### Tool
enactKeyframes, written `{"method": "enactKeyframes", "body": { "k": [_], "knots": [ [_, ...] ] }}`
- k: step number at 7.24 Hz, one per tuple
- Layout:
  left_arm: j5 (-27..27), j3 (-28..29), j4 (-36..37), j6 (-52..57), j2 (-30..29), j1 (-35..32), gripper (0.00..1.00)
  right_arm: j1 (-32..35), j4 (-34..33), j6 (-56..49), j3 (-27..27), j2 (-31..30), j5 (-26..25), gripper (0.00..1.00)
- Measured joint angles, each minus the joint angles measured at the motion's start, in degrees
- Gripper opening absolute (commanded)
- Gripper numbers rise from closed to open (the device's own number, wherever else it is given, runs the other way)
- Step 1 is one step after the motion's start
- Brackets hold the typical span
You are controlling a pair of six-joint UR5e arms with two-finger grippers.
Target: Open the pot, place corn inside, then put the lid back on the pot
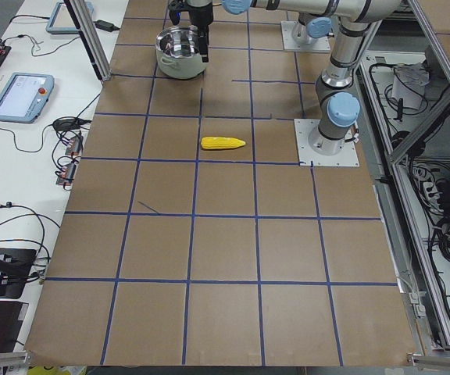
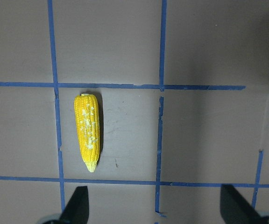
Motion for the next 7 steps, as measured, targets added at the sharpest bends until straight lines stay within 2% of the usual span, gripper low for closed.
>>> {"method": "enactKeyframes", "body": {
  "k": [2, 4, 7],
  "knots": [
    [-0.02, -3.56, 3.20, 4.12, 0.24, 1.48, 1.00, -0.54, -0.49, -0.15, 1.42, 0.15, 0.10, 0.34],
    [-0.39, -10.47, 8.90, 8.80, -0.03, 5.73, 1.00, -0.56, -1.28, -0.03, 1.62, 0.63, 0.12, 0.34],
    [-0.50, -27.53, 29.99, 15.75, -2.17, 12.81, 1.00, -0.49, -1.60, -0.05, 1.54, 1.26, 0.02, 0.34]
  ]
}}
